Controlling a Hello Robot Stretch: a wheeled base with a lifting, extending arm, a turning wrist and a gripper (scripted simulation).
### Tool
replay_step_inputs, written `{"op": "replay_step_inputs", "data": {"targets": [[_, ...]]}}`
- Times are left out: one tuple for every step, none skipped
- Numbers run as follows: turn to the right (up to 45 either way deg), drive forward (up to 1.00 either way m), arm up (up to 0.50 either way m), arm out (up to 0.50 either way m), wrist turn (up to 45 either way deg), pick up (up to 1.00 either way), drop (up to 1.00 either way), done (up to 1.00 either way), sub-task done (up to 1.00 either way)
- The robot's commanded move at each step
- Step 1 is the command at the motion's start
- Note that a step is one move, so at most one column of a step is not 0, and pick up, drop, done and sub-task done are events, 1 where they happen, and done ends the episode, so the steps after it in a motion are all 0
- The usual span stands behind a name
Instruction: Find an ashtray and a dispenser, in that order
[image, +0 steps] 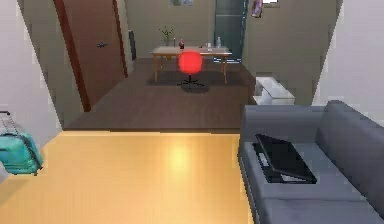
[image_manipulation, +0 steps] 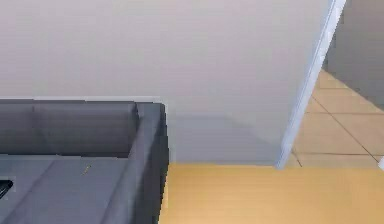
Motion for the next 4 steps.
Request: {"op": "replay_step_inputs", "data": {"targets": [[0.0,1.0,0.0,0.0,0.0,0.0,0.0,0.0,0.0],[3.0,0.0,0.0,0.0,0.0,0.0,0.0,0.0,0.0],[0.0,0.95,0.0,0.0,0.0,0.0,0.0,0.0,0.0],[3.0,0.0,0.0,0.0,0.0,0.0,0.0,0.0,0.0]]}}
